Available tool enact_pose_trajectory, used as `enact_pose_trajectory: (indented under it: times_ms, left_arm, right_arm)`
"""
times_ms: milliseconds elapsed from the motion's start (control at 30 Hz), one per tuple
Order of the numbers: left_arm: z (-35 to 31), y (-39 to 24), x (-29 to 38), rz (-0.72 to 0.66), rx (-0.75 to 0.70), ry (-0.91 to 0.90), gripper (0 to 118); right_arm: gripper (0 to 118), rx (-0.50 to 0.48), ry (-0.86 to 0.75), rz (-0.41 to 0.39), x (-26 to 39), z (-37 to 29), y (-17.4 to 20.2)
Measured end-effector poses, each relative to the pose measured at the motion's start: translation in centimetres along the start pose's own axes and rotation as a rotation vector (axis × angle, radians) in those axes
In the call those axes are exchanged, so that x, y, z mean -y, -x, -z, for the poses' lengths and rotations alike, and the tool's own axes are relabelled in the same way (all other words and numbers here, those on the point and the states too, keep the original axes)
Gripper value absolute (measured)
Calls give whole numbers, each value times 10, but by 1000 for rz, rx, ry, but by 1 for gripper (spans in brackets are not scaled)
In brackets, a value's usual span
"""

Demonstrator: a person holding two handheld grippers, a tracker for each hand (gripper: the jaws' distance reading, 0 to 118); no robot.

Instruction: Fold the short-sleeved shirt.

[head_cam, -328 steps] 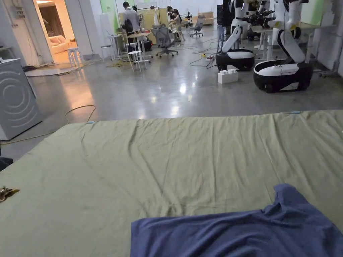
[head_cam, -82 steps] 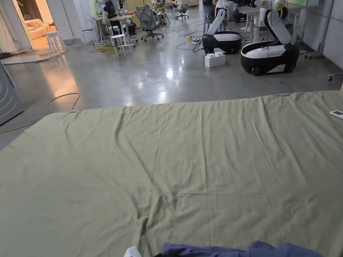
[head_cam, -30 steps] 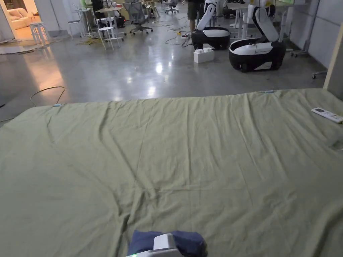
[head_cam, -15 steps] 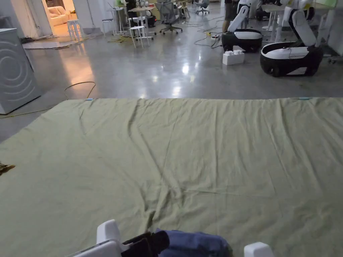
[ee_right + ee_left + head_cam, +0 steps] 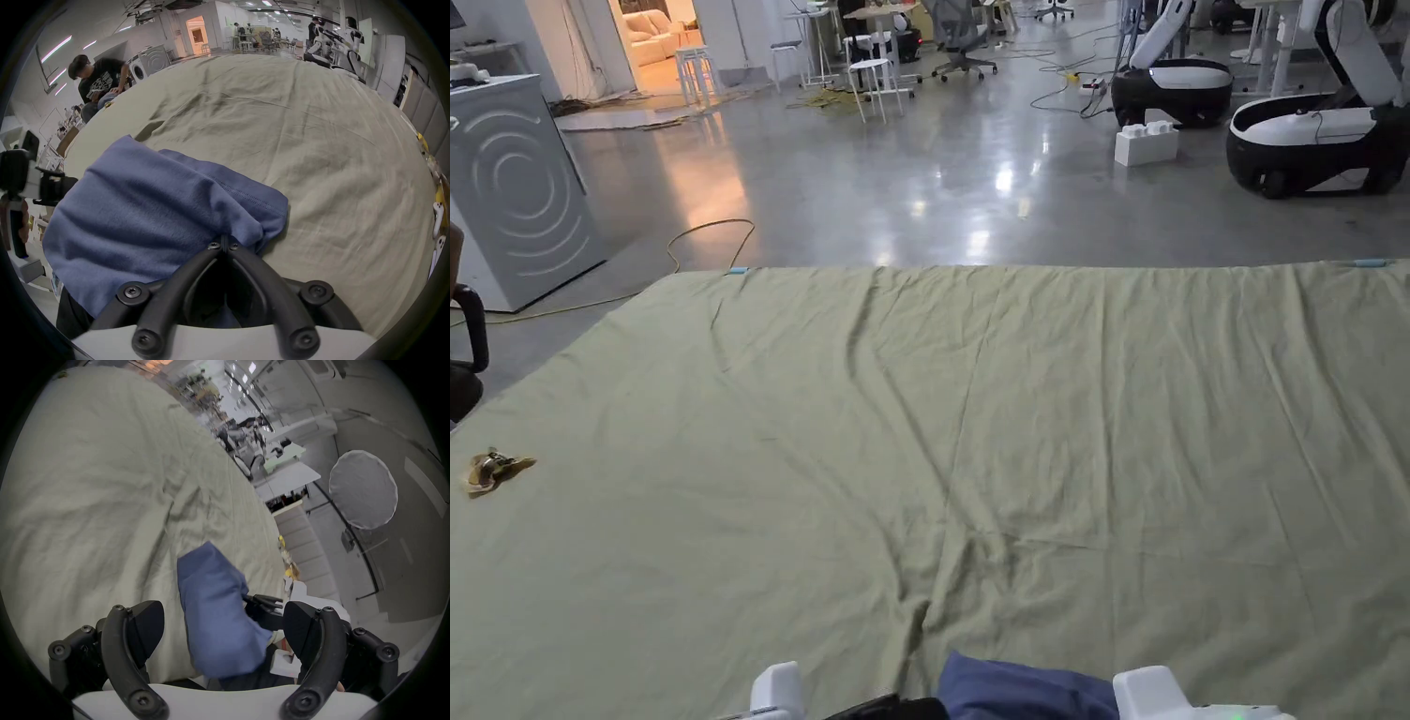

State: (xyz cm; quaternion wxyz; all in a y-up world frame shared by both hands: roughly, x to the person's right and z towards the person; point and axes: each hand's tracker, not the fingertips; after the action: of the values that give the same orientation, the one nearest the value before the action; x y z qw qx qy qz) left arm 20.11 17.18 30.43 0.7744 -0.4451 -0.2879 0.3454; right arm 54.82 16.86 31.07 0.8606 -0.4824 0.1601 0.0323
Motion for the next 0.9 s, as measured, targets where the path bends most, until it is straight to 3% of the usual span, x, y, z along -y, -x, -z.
enact_pose_trajectory:
  times_ms: [167, 267, 333, 367, 400, 433, 467, 533, 600, 667, 767, 800, 867, 900]
  left_arm:
    - [53, 17, -13, -37, -8, 69, 101]
    - [69, 7, -15, -100, 40, 68, 96]
    - [78, -2, -15, -66, 30, 92, 64]
    - [83, -3, -16, -7, -68, 118, 47]
    - [87, -8, -16, 27, -128, 138, 41]
    - [86, -9, -16, 26, -164, 138, 41]
    - [78, -9, -18, -17, -100, 119, 41]
    - [59, -16, -24, -36, -82, 93, 40]
    - [27, -19, -37, 34, -26, 54, 40]
    - [-16, -17, -53, 76, -99, 16, 40]
    - [-80, 10, -87, 53, -242, -35, 40]
    - [-103, 5, -93, 72, -338, -22, 40]
    - [-132, 20, -111, 50, -445, -52, 40]
    - [-142, 62, -133, 23, -461, -61, 40]
  right_arm:
    - [1, 33, -25, -83, 5, -5, 11]
    - [1, 25, -36, -65, 5, -6, 10]
    - [1, 10, -31, -22, 3, -10, 7]
    - [1, 5, -27, -6, 2, -11, 6]
    - [1, 4, -22, 5, 1, -14, 6]
    - [1, -6, -13, 2, -3, -19, 6]
    - [2, -15, -24, -2, -6, -26, 2]
    - [2, -89, -200, 11, -6, -58, 1]
    - [2, -167, -282, 41, -5, -82, -6]
    - [2, -161, -326, 97, 0, -106, -10]
    - [2, -121, -345, 275, 21, -137, -11]
    - [2, -105, -365, 291, 30, -145, -8]
    - [2, -165, -387, 314, 43, -150, -3]
    - [2, -185, -383, 339, 48, -151, -2]
